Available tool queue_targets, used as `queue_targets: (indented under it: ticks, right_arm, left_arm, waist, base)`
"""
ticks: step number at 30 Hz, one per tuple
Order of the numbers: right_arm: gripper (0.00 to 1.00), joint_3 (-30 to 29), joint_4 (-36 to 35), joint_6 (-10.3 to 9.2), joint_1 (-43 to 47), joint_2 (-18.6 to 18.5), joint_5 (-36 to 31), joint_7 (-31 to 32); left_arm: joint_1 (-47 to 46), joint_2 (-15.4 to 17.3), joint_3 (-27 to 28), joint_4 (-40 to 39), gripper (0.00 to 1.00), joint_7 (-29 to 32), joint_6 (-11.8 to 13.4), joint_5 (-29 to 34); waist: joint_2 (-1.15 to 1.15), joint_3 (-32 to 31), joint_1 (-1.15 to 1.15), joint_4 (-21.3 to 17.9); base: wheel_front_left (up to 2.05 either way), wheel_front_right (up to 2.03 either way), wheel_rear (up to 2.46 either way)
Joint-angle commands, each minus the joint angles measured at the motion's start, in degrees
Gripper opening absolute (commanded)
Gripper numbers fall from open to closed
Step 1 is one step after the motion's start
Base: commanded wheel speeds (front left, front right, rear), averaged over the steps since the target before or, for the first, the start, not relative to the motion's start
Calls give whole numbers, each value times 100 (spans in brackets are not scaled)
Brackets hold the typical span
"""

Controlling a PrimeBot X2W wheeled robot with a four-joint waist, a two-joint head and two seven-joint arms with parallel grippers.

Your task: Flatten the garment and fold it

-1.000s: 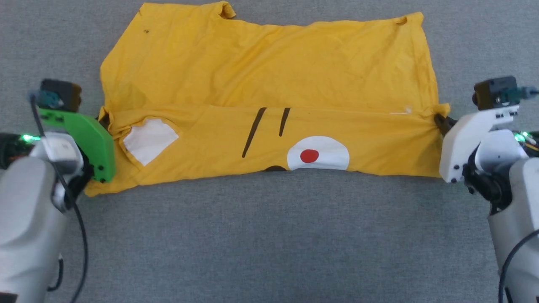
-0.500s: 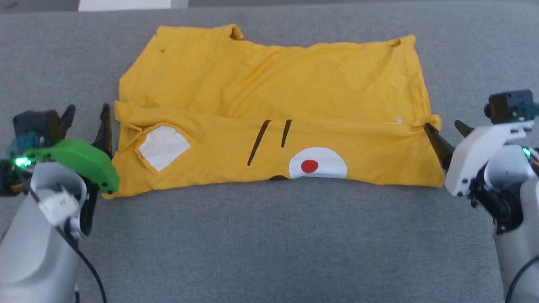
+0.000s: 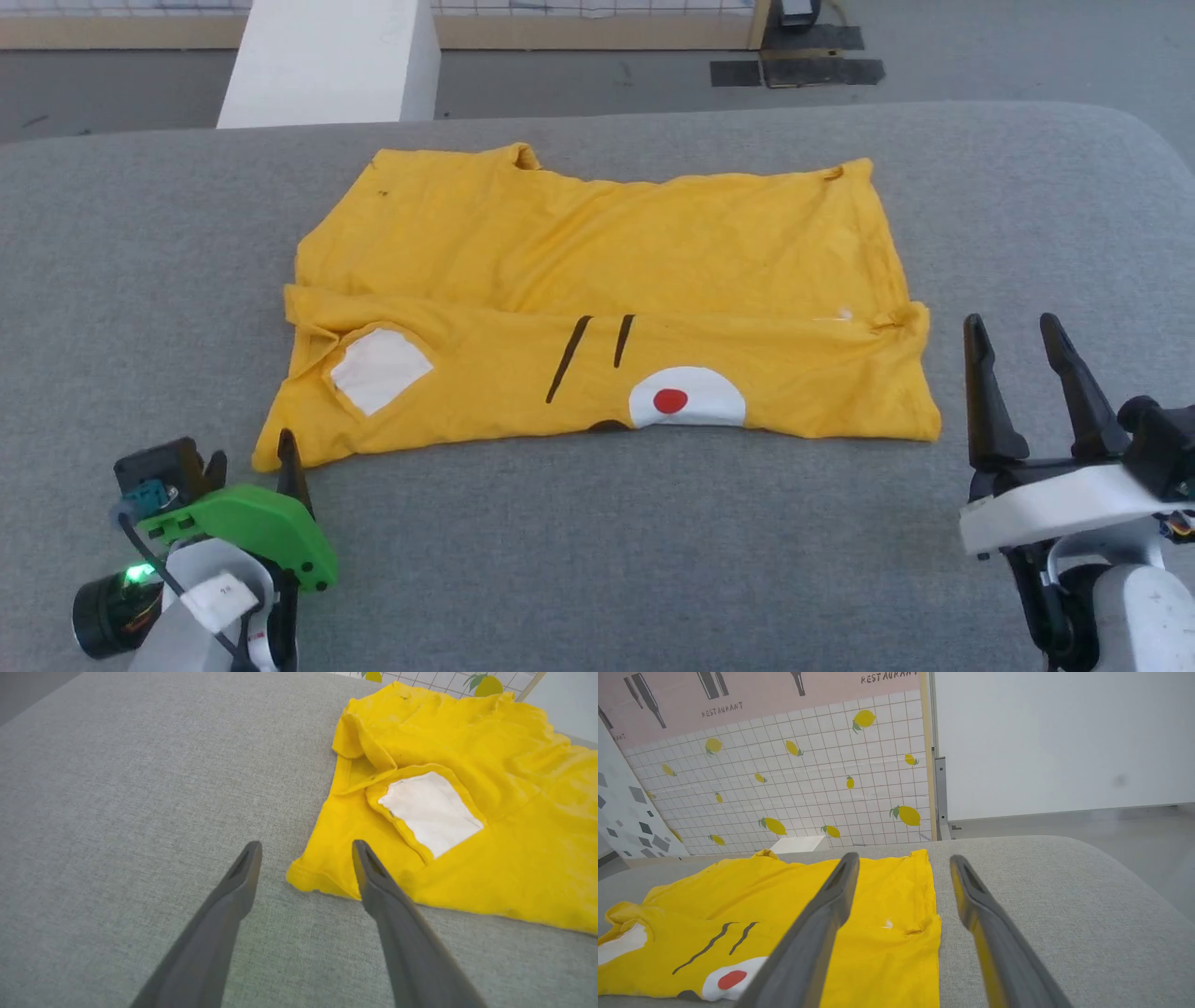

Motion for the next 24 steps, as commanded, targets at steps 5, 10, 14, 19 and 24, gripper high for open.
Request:
queue_targets:
  ticks: [5,10,14,19,24]
  right_arm:
    - [100,168,-52,-8,64,67,-108,-108]
    - [100,267,-40,-8,-8,84,-127,-66]
    - [100,335,3,-8,-49,91,-155,-20]
    - [100,161,126,-8,-113,98,-318,-5]
    - [100,-210,593,-8,-347,108,-243,628]
  left_arm:
    - [-28,85,161,-2,100,1021,371,-375]
    - [-234,173,218,207,100,1874,465,-707]
    - [-339,251,159,404,29,2395,285,-946]
    - [-293,287,28,165,0,2534,217,-939]
    - [-257,299,-13,68,0,2401,151,-894]
  waist:
    - [0,51,0,-222]
    - [0,156,0,-308]
    - [0,233,0,-336]
    - [0,254,0,-261]
    - [0,248,0,-161]
  base:
    - [0,0,0]
    - [0,0,0]
    - [0,0,0]
    - [0,0,0]
    - [0,0,0]
